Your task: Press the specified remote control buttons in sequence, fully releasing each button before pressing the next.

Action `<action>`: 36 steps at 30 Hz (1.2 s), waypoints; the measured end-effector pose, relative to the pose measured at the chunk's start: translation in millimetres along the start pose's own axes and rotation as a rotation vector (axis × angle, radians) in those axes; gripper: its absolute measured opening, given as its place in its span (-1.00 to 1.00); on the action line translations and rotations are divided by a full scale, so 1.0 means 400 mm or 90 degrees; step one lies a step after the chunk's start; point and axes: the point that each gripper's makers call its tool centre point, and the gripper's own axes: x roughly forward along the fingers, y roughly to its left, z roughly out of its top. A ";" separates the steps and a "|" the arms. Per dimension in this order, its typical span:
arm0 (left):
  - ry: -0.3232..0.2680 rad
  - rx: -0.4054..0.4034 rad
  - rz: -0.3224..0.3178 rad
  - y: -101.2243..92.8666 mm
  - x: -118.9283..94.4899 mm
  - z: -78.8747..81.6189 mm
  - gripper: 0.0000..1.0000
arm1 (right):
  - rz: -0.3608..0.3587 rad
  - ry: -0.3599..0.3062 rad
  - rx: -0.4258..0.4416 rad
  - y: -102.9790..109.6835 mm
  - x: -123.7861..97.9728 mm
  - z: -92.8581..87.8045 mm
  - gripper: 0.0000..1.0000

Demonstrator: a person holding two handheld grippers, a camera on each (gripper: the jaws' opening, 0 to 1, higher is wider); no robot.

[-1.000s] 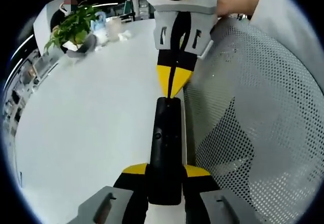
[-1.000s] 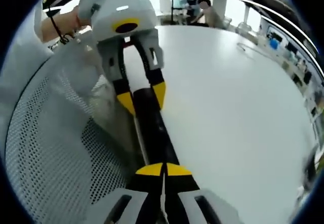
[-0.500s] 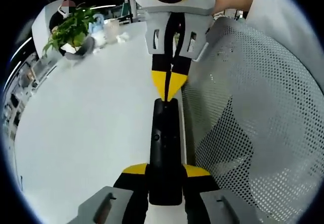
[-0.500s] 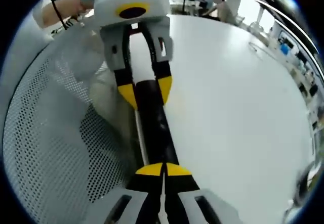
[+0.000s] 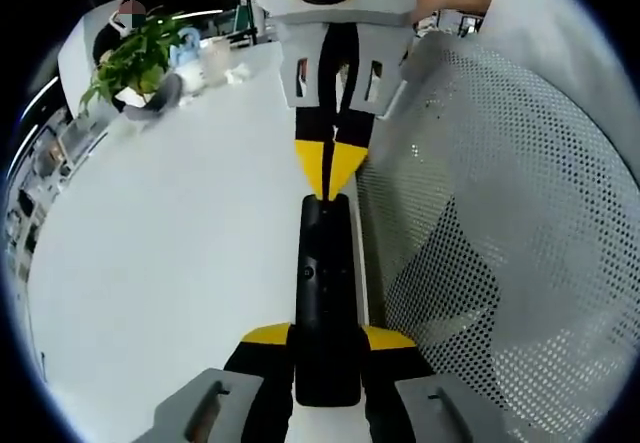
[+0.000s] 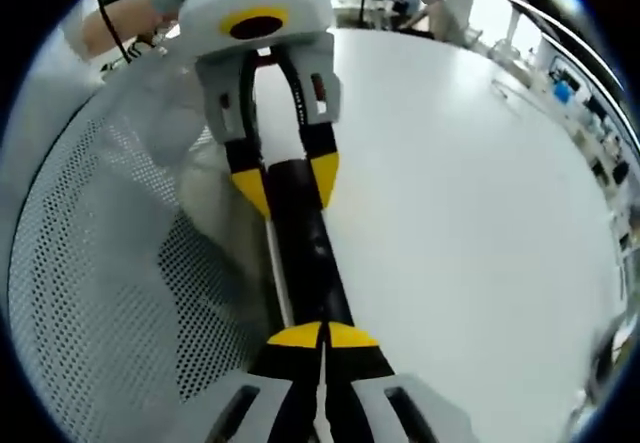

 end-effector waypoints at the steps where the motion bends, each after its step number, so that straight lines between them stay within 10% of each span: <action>1: 0.001 -0.001 0.000 0.000 0.000 0.000 -0.50 | -0.002 -0.010 0.000 -0.001 -0.001 0.000 -1.00; 36: -0.012 -0.010 -0.005 0.001 0.000 0.000 -0.51 | -0.008 0.020 -0.148 0.009 0.016 0.029 -1.00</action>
